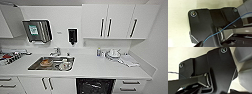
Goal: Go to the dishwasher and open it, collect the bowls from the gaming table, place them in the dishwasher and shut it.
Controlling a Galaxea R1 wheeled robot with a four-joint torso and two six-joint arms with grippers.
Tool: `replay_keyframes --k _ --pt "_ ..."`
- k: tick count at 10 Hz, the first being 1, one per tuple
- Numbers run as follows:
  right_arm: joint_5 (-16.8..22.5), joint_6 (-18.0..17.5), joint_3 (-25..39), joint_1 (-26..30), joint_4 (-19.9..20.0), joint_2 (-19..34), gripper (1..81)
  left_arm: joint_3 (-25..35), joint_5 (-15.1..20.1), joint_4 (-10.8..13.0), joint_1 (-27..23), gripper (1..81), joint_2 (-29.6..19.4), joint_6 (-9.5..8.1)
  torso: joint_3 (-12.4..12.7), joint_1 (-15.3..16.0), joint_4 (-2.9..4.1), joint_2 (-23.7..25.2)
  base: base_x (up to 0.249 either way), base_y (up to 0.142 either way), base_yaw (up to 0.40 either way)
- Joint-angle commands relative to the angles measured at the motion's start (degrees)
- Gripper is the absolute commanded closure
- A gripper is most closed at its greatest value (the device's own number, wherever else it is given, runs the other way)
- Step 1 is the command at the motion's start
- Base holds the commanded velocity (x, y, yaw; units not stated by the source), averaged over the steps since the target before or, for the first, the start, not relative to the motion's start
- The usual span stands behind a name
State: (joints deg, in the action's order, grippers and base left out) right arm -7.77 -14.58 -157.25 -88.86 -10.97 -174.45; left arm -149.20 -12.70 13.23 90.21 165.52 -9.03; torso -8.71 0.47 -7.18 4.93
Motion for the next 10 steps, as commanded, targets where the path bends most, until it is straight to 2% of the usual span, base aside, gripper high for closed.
replay_keyframes --k 1,4,10 --pt "2.8 0.1 0.1 2.2 0.5 0.1 1.0 0.0 2.2 0.1 -1.7 1.0 -0.5 0.07 0.0 0.0 0.00 0.0 0.000 0.000 0.000" --pt "2.8 0.2 0.3 2.1 0.5 0.1 1.0 0.0 2.2 0.1 -1.7 1.0 -0.9 0.07 0.0 0.0 0.00 0.0 0.000 0.000 0.060" --pt "2.7 0.1 0.0 1.8 0.5 0.1 1.0 0.0 2.3 0.5 -1.5 1.0 -1.1 0.16 0.0 0.0 0.00 0.0 0.000 0.000 0.326"
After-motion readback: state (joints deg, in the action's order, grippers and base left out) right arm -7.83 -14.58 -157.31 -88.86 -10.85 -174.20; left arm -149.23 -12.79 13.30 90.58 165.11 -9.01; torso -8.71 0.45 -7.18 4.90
